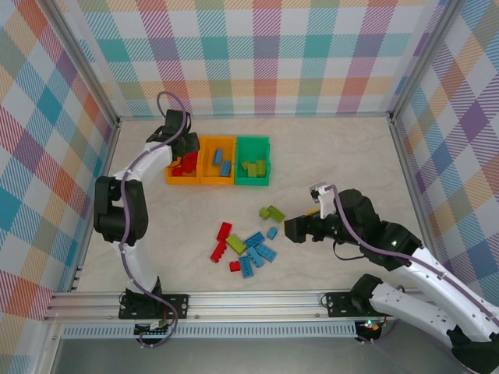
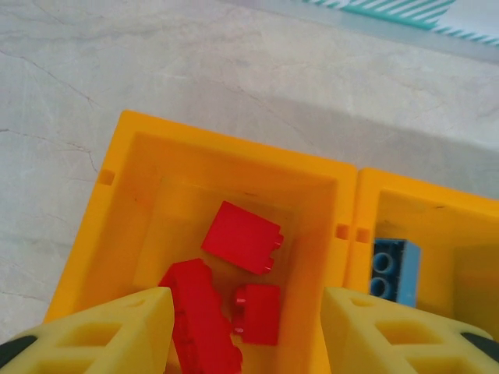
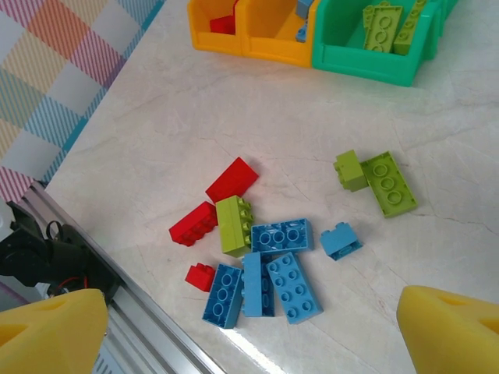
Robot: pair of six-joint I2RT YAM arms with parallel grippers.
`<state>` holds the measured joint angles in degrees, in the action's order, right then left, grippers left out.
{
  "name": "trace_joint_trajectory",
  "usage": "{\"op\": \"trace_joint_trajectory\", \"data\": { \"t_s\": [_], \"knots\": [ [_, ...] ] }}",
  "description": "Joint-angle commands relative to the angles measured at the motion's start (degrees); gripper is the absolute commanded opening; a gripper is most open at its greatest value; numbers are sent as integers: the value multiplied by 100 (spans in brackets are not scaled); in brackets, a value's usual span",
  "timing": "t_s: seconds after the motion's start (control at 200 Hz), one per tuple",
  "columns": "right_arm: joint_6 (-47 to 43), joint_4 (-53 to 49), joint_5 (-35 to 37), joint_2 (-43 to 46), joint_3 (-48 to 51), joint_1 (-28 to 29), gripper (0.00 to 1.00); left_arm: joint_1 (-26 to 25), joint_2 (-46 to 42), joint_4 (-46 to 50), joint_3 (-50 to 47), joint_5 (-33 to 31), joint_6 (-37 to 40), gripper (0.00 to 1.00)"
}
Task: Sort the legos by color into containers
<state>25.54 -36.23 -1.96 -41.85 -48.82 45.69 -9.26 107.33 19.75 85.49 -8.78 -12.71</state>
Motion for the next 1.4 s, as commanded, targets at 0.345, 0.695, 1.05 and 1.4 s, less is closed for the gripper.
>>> {"op": "trace_joint_trajectory", "data": {
  "t_s": [0.345,0.695,1.05,1.4],
  "knots": [
    [-275,113,783,-2248,-447,-27,92,-1748,-4442,612,-1737,3402,2399,65],
    [-1102,666,855,-4797,-1518,-25,65,-2937,-6711,2209,-3534,3919,4356,80],
    [-1217,528,1197,-6390,-2358,-25,54,-2977,-6995,2018,-4484,3344,4314,88],
    [-924,603,939,-6525,-2184,-25,26,-2977,-6797,1552,-4638,2978,3890,93]
  ]
}}
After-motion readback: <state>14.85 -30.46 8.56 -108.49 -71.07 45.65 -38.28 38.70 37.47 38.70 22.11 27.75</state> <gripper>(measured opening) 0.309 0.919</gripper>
